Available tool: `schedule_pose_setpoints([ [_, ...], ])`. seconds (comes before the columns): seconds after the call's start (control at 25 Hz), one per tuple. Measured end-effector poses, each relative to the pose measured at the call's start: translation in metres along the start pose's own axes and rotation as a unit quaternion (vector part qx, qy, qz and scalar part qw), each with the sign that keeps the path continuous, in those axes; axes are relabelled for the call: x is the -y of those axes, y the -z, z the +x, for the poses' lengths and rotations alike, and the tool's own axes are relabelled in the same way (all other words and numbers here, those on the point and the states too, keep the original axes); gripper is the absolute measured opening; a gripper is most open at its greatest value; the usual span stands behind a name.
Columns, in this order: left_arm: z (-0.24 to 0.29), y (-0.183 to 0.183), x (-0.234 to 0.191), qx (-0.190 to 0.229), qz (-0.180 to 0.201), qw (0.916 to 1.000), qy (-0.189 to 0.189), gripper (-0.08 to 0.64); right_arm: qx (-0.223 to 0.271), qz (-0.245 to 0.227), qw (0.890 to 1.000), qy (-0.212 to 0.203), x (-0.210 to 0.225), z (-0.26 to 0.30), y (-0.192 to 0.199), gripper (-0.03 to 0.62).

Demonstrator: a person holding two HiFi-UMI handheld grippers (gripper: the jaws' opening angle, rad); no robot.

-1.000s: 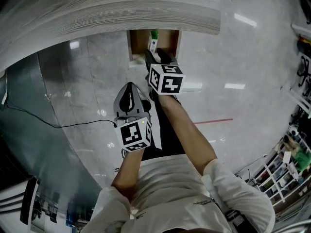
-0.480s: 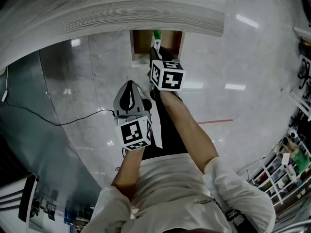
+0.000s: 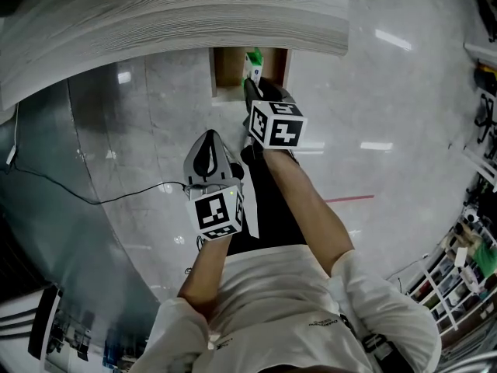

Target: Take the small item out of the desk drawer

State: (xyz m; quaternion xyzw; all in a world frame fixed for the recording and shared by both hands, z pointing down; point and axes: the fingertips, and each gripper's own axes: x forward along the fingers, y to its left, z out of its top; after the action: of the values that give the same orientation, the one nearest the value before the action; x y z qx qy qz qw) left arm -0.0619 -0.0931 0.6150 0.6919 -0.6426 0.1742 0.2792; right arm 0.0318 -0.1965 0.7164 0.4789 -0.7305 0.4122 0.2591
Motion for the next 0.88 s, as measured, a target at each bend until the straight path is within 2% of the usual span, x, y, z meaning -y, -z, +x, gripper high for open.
schedule_pose_setpoints([
  [0.28,-0.021,-0.012,0.000,0.016,-0.015,0.9997,0.006,0.015,0.024,-0.005,0.999,-0.022,-0.014,-0.035,-0.006,0.114],
  [0.52,-0.045,-0.037,0.002,0.039,-0.002,0.9991,0.013,0.015,0.050,-0.021,0.998,-0.032,-0.026,-0.078,-0.014,0.112],
  [0.68,-0.065,-0.051,0.003,0.048,0.021,0.9984,0.022,0.015,0.064,-0.032,0.997,-0.039,-0.041,-0.107,-0.019,0.112],
  [0.88,-0.093,-0.073,0.004,0.062,0.026,0.9973,0.028,0.015,0.085,-0.046,0.994,-0.043,-0.063,-0.148,-0.033,0.112],
])
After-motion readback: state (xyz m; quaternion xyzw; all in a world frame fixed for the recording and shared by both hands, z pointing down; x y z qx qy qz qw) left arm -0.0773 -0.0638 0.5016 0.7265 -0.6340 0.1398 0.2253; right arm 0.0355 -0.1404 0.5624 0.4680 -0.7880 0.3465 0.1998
